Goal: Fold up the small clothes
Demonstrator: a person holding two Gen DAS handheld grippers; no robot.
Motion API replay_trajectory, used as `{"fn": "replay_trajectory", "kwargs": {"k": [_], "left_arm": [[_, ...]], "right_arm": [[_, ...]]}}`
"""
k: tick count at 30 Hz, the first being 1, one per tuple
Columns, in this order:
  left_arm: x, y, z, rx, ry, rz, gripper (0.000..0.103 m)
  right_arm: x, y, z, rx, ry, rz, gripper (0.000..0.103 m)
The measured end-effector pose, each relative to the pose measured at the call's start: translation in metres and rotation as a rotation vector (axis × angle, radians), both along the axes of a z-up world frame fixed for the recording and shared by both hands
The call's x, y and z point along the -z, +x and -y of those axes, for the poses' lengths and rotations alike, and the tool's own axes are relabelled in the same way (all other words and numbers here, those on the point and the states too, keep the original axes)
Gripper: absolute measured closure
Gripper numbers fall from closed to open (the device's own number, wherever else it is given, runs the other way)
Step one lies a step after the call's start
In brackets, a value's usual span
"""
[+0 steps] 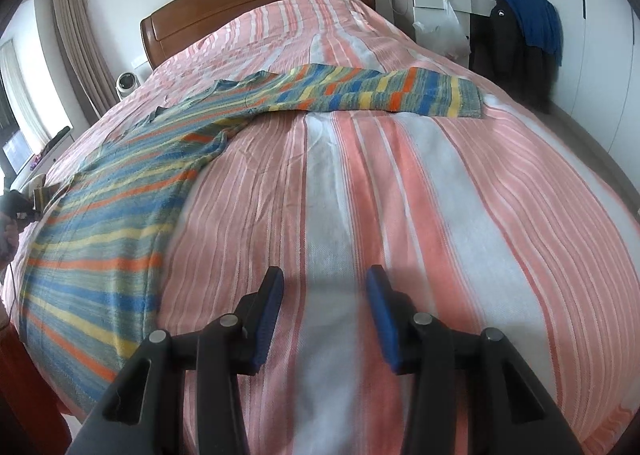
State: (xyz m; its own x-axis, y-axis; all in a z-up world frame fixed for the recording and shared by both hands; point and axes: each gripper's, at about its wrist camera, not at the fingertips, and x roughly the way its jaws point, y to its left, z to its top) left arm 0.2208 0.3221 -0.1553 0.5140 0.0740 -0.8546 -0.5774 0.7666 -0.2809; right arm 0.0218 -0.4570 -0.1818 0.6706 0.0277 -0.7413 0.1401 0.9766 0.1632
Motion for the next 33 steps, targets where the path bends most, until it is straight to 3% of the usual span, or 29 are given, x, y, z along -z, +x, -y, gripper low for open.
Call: {"fn": "replay_trajectory", "kwargs": {"k": [3, 6, 8, 9, 10, 13, 16, 20, 22, 23, 24, 25, 30, 33], "left_arm": [[-0.008, -0.010, -0.009, -0.049, 0.071, -0.031, 0.098], [-0.016, -0.033, -0.014, -0.042, 0.083, -0.049, 0.097], [-0.026, -0.055, 0.000, 0.055, 0.067, -0.042, 0.095], [-0.032, -0.069, 0.017, 0.160, 0.046, -0.045, 0.086], [-0.037, -0.082, 0.035, 0.262, 0.029, -0.051, 0.069], [-0.040, -0.137, 0.104, 0.570, -0.001, -0.081, 0.039], [-0.020, -0.182, 0.161, 0.764, -0.028, -0.140, 0.037], [0.010, -0.203, 0.193, 0.812, 0.022, -0.194, 0.037], [0.012, -0.206, 0.197, 0.808, 0.039, -0.177, 0.040], [0.012, -0.207, 0.199, 0.809, 0.055, -0.161, 0.050], [0.013, -0.205, 0.200, 0.810, 0.063, -0.157, 0.094], [0.015, -0.203, 0.201, 0.810, 0.050, -0.166, 0.100], [0.002, -0.223, 0.191, 0.796, -0.059, -0.139, 0.101], [0.008, -0.236, 0.190, 0.815, -0.067, -0.167, 0.101]], "right_arm": [[0.001, 0.001, 0.000, 0.000, 0.001, 0.003, 0.059], [0.000, 0.001, 0.001, -0.008, 0.005, 0.006, 0.057], [-0.006, 0.001, 0.002, -0.013, 0.003, -0.020, 0.054], [-0.012, -0.001, 0.002, -0.013, 0.002, -0.032, 0.054], [-0.019, -0.004, 0.000, -0.032, 0.014, -0.033, 0.054], [-0.039, -0.015, -0.022, -0.239, 0.122, -0.084, 0.052], [-0.038, -0.028, -0.048, -0.406, 0.244, -0.226, 0.052], [-0.014, -0.035, -0.065, -0.426, 0.202, -0.349, 0.052], [-0.003, -0.033, -0.069, -0.417, 0.243, -0.370, 0.053], [0.000, -0.032, -0.074, -0.429, 0.268, -0.370, 0.063], [0.002, -0.030, -0.077, -0.436, 0.265, -0.368, 0.094], [0.003, -0.028, -0.079, -0.434, 0.257, -0.366, 0.097], [-0.016, -0.040, -0.072, -0.416, 0.232, -0.380, 0.098], [-0.025, -0.052, -0.069, -0.428, 0.215, -0.404, 0.098]]}}
